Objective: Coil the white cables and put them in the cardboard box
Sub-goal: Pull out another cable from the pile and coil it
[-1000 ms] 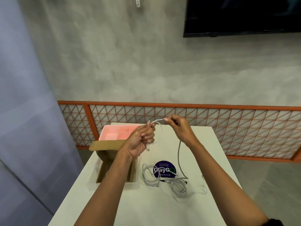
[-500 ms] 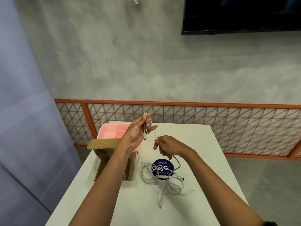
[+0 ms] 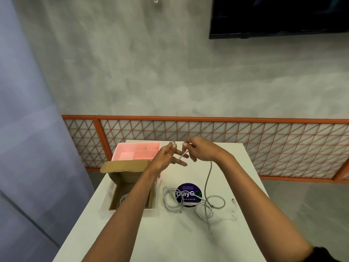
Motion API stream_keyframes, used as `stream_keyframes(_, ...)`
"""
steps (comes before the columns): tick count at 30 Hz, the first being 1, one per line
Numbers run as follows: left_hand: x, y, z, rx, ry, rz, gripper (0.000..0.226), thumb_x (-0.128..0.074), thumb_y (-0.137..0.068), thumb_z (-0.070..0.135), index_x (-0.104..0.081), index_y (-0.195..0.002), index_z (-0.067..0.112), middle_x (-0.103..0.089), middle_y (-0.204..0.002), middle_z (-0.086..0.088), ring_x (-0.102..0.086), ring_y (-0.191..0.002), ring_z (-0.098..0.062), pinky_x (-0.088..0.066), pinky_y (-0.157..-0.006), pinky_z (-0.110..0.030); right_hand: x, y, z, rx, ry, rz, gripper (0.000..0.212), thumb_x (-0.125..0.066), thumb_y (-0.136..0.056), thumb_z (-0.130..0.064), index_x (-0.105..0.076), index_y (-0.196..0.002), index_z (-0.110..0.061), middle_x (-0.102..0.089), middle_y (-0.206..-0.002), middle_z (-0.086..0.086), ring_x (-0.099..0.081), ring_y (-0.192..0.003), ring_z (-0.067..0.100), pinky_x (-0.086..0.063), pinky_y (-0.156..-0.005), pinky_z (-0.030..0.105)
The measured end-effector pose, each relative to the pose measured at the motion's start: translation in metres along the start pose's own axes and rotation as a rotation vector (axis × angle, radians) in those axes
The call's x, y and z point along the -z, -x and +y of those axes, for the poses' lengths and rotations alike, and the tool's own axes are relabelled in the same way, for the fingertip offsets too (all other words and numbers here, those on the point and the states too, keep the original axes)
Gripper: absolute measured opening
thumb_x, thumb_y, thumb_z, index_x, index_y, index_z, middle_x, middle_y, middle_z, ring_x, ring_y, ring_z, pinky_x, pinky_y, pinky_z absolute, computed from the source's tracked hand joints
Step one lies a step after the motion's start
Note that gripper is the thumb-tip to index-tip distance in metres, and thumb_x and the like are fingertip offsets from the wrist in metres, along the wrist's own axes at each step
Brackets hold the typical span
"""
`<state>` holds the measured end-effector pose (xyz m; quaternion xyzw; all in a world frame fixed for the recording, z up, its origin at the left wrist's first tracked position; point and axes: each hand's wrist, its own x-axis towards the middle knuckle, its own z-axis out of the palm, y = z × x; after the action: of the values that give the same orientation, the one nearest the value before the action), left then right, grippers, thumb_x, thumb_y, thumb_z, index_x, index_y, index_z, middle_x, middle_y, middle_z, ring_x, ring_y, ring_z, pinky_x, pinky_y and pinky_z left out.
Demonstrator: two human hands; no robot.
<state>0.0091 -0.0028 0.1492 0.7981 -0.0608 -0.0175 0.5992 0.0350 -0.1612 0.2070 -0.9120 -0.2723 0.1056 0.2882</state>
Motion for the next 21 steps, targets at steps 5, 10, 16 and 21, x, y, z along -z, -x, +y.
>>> stream_keyframes(5,-0.004,-0.001,0.001,0.092,0.25,-0.101,0.045,-0.03,-0.104,0.027,-0.045,-0.131,-0.007,-0.062,-0.06,0.002,-0.036,-0.037,-0.007,-0.041,-0.056,-0.022,0.008,-0.004,0.005,0.041,-0.11,0.213,0.021,-0.049,-0.097,-0.034,-0.05,-0.096,-0.013,-0.056,-0.059,0.001,-0.049,-0.053,0.011,-0.038,-0.055,0.026)
stream_keyframes(10,0.004,0.006,0.003,0.112,0.791,-0.393,0.041,-0.039,-0.098,0.023,-0.054,-0.125,-0.004,-0.031,-0.045,0.008,-0.024,-0.031,-0.001,-0.032,-0.044,-0.016,0.015,-0.008,0.012,0.123,-0.306,0.427,0.029,-0.065,-0.087,-0.035,-0.053,-0.09,-0.008,-0.043,-0.05,0.0,-0.032,-0.04,0.006,-0.027,-0.043,0.015)
stream_keyframes(16,0.007,0.011,0.01,0.084,1.045,-0.658,0.021,-0.048,-0.098,0.021,-0.06,-0.092,0.005,-0.028,-0.049,0.008,-0.025,-0.032,-0.006,-0.032,-0.043,-0.014,0.006,-0.011,0.013,0.159,-0.518,0.467,0.029,-0.074,-0.081,-0.029,-0.06,-0.084,-0.004,-0.029,-0.051,-0.002,-0.026,-0.044,0.005,-0.025,-0.045,0.012)
stream_keyframes(21,0.008,0.013,0.004,0.1,1.169,-0.721,0.025,-0.036,-0.102,0.018,-0.05,-0.084,0.009,-0.031,-0.054,0.006,-0.021,-0.033,-0.005,-0.03,-0.047,-0.017,0.002,-0.008,0.012,0.087,-0.505,0.314,0.04,-0.061,-0.087,-0.048,-0.063,-0.058,-0.02,-0.037,-0.052,0.008,-0.037,-0.048,0.003,-0.032,-0.057,0.019)
